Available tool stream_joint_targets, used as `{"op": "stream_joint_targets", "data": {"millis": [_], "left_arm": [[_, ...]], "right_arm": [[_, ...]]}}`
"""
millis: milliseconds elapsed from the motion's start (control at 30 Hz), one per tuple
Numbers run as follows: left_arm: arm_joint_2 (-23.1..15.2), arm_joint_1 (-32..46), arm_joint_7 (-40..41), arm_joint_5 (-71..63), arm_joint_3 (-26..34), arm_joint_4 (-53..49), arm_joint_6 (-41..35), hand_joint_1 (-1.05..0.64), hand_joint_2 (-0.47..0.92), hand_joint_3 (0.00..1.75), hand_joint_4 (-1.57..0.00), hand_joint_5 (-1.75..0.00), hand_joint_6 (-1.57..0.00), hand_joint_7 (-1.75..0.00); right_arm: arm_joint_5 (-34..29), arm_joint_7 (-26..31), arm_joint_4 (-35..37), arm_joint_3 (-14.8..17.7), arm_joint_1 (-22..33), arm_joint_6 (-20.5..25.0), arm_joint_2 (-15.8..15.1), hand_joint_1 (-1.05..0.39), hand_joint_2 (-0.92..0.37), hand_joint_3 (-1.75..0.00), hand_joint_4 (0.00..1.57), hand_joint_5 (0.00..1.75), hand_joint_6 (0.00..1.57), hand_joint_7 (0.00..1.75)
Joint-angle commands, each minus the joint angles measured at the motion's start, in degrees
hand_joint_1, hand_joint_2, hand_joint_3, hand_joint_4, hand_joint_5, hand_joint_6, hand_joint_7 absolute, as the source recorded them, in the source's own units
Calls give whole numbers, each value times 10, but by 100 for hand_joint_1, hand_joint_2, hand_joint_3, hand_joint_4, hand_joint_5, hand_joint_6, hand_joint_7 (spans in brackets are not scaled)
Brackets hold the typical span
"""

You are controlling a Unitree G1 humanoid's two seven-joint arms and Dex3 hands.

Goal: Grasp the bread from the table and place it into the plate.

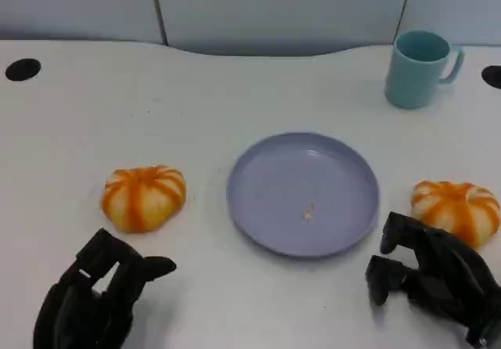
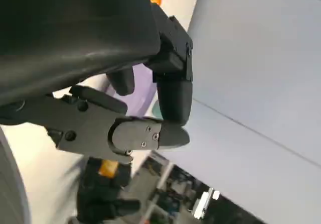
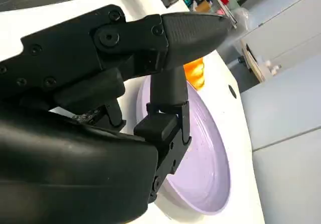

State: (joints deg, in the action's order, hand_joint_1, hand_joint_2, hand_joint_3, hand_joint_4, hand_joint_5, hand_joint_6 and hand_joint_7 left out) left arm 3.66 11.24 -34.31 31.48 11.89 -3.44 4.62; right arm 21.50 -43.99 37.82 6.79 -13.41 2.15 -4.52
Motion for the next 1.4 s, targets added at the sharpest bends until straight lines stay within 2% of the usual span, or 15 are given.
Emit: {"op": "stream_joint_targets", "data": {"millis": [33,167,200,233,333,367,433,533,567,600,667,867,1033,1267,1400], "left_arm": [[-19,1,16,-37,-2,22,42,-59,92,25,-45,-156,-54,-108],[-26,0,21,-61,-5,24,71,-60,92,25,-45,-156,-55,-106],[-31,-1,24,-79,-6,26,90,-57,92,25,-41,-138,-53,-85],[-34,-2,26,-91,-7,26,104,-56,92,25,-41,-131,-53,-76],[-36,-2,29,-99,-10,23,120,-55,92,25,-40,-125,-54,-66],[-64,-7,76,-212,-4,57,157,-55,92,25,-40,-124,-54,-66],[-98,-12,139,-357,1,100,203,-51,91,7,-21,-77,-44,-21],[-107,-12,172,-402,-5,109,214,-51,91,1,-19,-61,-44,-6],[-151,-31,198,-535,-2,155,199,-51,91,1,-19,-60,-44,-4],[-183,-45,219,-636,0,190,187,-57,89,0,-11,-49,-36,-2],[-221,-64,243,-769,-2,233,164,-62,87,0,-8,-32,-29,0],[-244,-94,229,-911,-33,273,97,-69,86,0,-3,-23,-21,0],[-261,-115,184,-934,-66,285,41,-67,85,0,0,-20,-20,0],[-286,-172,149,-894,-123,192,10,-61,80,0,0,-18,-18,0],[-299,-177,151,-881,-137,185,-3,-60,80,0,0,-17,-17,0]], "right_arm": [[-8,13,7,-2,13,15,-1,-51,-92,-31,77,173,71,149],[-7,14,6,-4,13,16,-1,-52,-92,-31,77,172,71,149],[-7,15,5,-4,13,17,0,-51,-92,-31,77,172,71,149],[-6,15,5,-4,13,17,0,-51,-92,-31,77,172,71,149],[-6,15,4,-4,13,18,0,-51,-92,-31,77,172,71,149],[-6,14,6,-5,12,17,1,-51,-92,-31,77,172,71,149],[-6,13,8,-5,11,16,2,-51,-92,-31,77,172,70,148],[-6,13,8,-5,10,15,2,-51,-92,-31,77,171,70,148],[-7,15,6,-6,13,12,5,-51,-92,-31,77,171,70,148],[-7,16,5,-7,14,10,7,-51,-92,-31,77,171,70,148],[-10,18,2,-9,16,6,9,-52,-92,-30,76,171,71,148],[-11,20,-7,-12,22,7,11,-52,-92,-30,76,172,70,149],[-12,22,-12,-15,24,7,11,-52,-92,-32,74,174,69,150],[-8,23,-20,-14,29,15,11,-52,-92,-30,74,174,70,149],[-8,24,-24,-15,31,17,11,-52,-92,-30,74,174,70,149]]}}
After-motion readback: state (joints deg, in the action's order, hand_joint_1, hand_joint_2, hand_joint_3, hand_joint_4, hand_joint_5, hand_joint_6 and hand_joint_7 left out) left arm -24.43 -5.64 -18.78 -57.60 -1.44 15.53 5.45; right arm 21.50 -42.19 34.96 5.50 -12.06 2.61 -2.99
